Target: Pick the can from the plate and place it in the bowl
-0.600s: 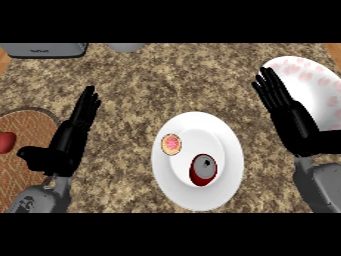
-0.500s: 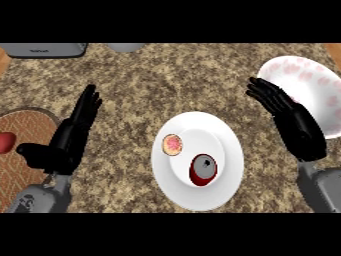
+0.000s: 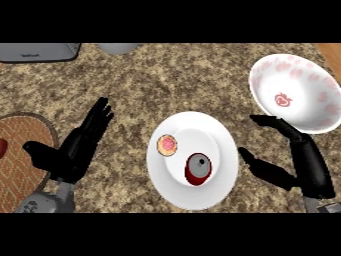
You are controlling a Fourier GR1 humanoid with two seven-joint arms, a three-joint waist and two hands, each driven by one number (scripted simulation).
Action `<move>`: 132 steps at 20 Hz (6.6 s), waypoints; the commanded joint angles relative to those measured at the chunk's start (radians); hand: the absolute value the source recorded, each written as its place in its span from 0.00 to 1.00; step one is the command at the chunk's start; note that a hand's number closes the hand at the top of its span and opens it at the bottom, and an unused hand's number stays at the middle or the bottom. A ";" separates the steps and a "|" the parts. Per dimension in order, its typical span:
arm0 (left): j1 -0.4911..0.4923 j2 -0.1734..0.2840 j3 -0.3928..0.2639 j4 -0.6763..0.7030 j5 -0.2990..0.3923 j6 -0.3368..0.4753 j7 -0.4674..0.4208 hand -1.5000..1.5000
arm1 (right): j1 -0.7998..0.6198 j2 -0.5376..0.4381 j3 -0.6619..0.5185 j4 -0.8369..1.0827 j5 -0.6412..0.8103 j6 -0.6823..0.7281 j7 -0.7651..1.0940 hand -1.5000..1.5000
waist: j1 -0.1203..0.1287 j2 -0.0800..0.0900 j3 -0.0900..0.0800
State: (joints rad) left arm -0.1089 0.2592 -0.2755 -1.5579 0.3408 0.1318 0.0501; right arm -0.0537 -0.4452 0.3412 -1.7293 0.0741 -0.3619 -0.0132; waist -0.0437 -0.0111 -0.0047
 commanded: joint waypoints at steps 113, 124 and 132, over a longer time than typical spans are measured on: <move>-0.001 -0.197 0.141 0.008 -0.169 -0.186 0.079 0.50 | 0.124 -0.086 0.061 -0.685 0.900 0.651 0.667 1.00 | 0.035 0.008 0.004; -0.019 -0.157 0.195 0.002 -0.127 -0.230 0.114 0.50 | -0.128 -0.001 -0.229 -0.654 0.723 0.841 0.690 1.00 | 0.047 0.011 0.004; -0.016 -0.207 0.157 -0.020 -0.157 -0.201 0.139 0.50 | -0.251 -0.016 -0.483 -0.351 0.646 0.779 0.480 1.00 | 0.048 0.012 0.005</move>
State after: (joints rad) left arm -0.1285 0.0593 -0.1177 -1.5620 0.1802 -0.0714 0.1680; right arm -0.2611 -0.4572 -0.0332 -2.1897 0.7892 0.4457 0.5544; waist 0.0018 0.0000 -0.0003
